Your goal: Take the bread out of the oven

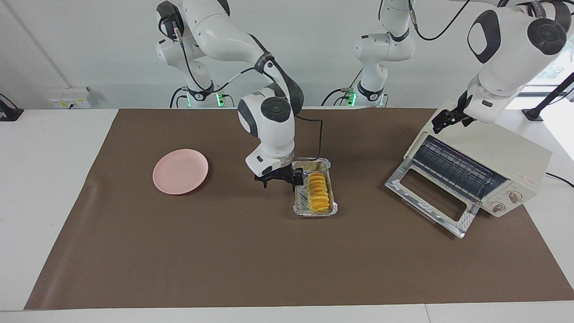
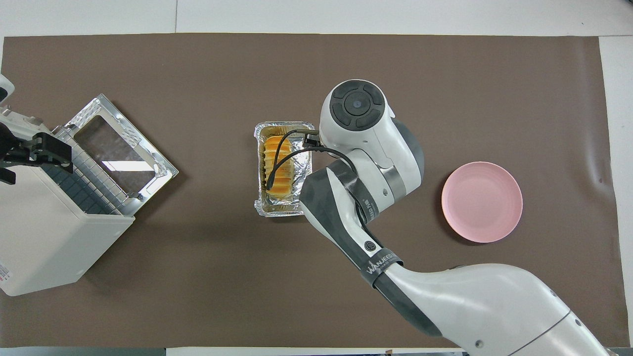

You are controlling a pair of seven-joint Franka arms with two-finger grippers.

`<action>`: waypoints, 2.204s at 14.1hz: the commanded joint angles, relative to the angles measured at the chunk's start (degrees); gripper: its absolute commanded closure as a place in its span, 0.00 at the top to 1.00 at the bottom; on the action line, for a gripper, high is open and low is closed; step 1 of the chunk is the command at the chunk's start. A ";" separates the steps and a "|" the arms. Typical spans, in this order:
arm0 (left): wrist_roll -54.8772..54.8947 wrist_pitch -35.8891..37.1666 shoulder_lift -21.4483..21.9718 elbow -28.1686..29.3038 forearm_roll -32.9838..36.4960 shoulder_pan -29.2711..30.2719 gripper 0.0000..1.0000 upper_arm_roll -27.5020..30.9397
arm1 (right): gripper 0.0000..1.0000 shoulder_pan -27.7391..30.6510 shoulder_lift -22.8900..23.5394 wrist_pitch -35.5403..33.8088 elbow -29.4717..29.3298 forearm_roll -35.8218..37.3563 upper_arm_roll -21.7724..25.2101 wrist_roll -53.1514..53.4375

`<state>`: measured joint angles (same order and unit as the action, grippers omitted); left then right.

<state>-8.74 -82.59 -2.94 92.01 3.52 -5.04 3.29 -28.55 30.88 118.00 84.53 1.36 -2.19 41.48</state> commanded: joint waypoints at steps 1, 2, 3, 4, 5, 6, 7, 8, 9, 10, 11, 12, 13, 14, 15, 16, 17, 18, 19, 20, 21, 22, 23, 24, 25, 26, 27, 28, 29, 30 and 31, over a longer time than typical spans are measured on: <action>0.66 0.85 2.50 2.74 -0.45 -0.32 1.00 -0.13 | 1.00 -0.71 2.86 1.27 -2.43 -0.83 0.26 1.06; 0.74 1.03 2.67 2.74 -0.53 -0.23 1.00 -0.22 | 1.00 -1.23 3.30 1.71 -2.44 -0.65 0.26 0.98; 0.92 1.99 3.63 2.74 -0.54 -0.14 1.00 -0.22 | 1.00 -2.02 3.48 2.67 -2.35 -0.04 0.26 0.80; 1.01 2.95 4.16 2.74 -0.45 -0.23 1.00 -0.22 | 1.00 -2.29 3.48 3.11 -1.83 0.22 0.26 0.28; 1.01 3.57 4.51 2.65 -0.45 0.21 1.00 -0.74 | 1.00 -2.56 3.48 3.20 -1.47 0.31 0.26 -0.86; 1.10 3.84 4.60 2.74 -0.53 0.99 1.00 -2.14 | 1.00 -2.65 3.57 3.29 -1.21 0.31 0.26 -2.52; 2.14 2.80 4.52 2.91 -0.45 2.74 1.00 -3.37 | 1.00 -2.82 3.49 3.29 -0.42 0.31 0.26 -3.93; 3.54 1.39 4.17 2.65 -0.45 3.63 1.00 -4.42 | 1.00 -3.08 3.40 3.29 0.46 0.31 0.26 -5.25; 4.08 1.12 4.25 2.91 -0.45 4.25 1.00 -4.52 | 0.98 -3.00 3.31 3.38 1.16 0.31 0.26 -6.57; 4.09 0.68 4.25 3.52 -0.45 4.25 1.00 -4.52 | 0.93 -3.00 3.31 3.73 1.60 0.31 0.26 -7.37; 3.48 0.59 4.34 3.79 -0.45 3.91 1.00 -4.61 | 0.89 -3.09 3.05 5.04 2.83 0.31 0.26 -7.46; 3.21 0.85 4.34 3.36 -0.80 3.81 1.00 -4.78 | 0.81 -3.09 2.78 6.09 4.06 0.40 0.26 -7.38; 3.12 0.68 4.34 3.27 -2.71 3.90 1.00 -5.22 | 0.61 -3.43 2.69 5.84 4.16 0.40 0.34 -7.46; 3.12 0.59 4.34 3.26 -3.60 3.90 1.00 -5.23 | 0.22 -3.35 2.69 5.41 3.81 0.31 0.26 -7.46; 3.29 0.50 4.43 3.35 -3.61 3.99 1.00 -5.23 | 0.00 -3.44 2.61 5.05 3.54 0.14 0.26 -7.38; 3.56 0.41 4.52 3.53 -3.61 3.90 1.00 -5.23 | 0.00 -3.61 2.61 4.88 3.28 0.05 0.26 -7.11; 3.30 0.50 4.52 3.70 -3.61 3.81 1.00 -5.14 | 0.00 -3.70 2.61 4.79 3.19 0.05 0.26 -6.85; 2.95 0.50 4.52 3.44 -3.61 3.73 1.00 -5.14 | 0.00 -3.70 2.52 4.79 3.10 -0.04 0.26 -6.85; 2.86 0.41 4.52 3.35 -3.61 3.90 1.00 -4.96 | 0.00 -3.70 2.52 4.79 3.01 -0.04 0.26 -6.85; 2.94 0.50 4.60 3.35 -3.61 4.34 1.00 -4.96 | 0.00 -3.70 2.52 4.61 2.58 -0.12 0.26 -6.85; 2.86 0.50 4.61 3.35 -3.61 4.52 1.00 -4.88 | 0.00 -3.61 2.52 3.39 1.79 -0.39 0.26 -6.85; 2.86 0.41 4.61 3.35 -3.61 4.52 1.00 -4.87 | 0.00 -3.35 2.52 2.08 0.65 -0.65 0.26 -6.93; 2.86 0.50 4.61 3.35 -3.61 4.52 1.00 -4.87 | 0.00 -2.83 2.34 0.06 -0.66 -0.83 0.26 -7.11; 2.86 0.50 4.61 3.35 -3.61 4.52 1.00 -4.87 | 0.00 -1.87 2.17 -3.18 -2.85 -0.92 0.43 -7.46; 2.86 0.50 4.61 3.35 -3.61 4.34 1.00 -4.87 | 0.00 0.32 2.34 -6.87 -5.40 -0.66 0.34 -7.72; 2.94 0.50 4.61 3.35 -3.61 4.34 1.00 -4.87 | 0.00 2.34 2.69 -9.51 -8.64 -0.74 0.17 -9.38; 2.86 0.50 4.61 3.35 -3.61 4.34 1.00 -4.87 | 0.00 4.71 2.78 -10.76 -10.50 -2.05 0.25 -12.35; 2.86 0.50 4.61 3.35 -3.61 4.43 1.00 -4.87 | 0.00 7.35 2.78 -11.20 -11.13 -3.80 0.34 -15.60; 2.86 0.50 4.61 3.35 -3.61 4.52 1.00 -4.79 | 0.00 10.33 3.13 -11.30 -11.92 -3.99 0.34 -19.55; 2.86 0.50 4.61 3.35 -3.61 4.43 1.00 -4.87 | 0.00 13.41 3.31 -11.21 -11.93 -4.08 0.34 -24.73; 2.86 0.50 4.61 3.35 -3.61 4.43 1.00 -4.87 | 0.00 15.87 3.48 -11.12 -11.84 -4.08 0.43 -28.78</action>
<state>-5.97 -81.08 0.09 93.65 0.84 -1.21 -1.32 -17.32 33.08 107.53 74.05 -1.41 -0.96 19.78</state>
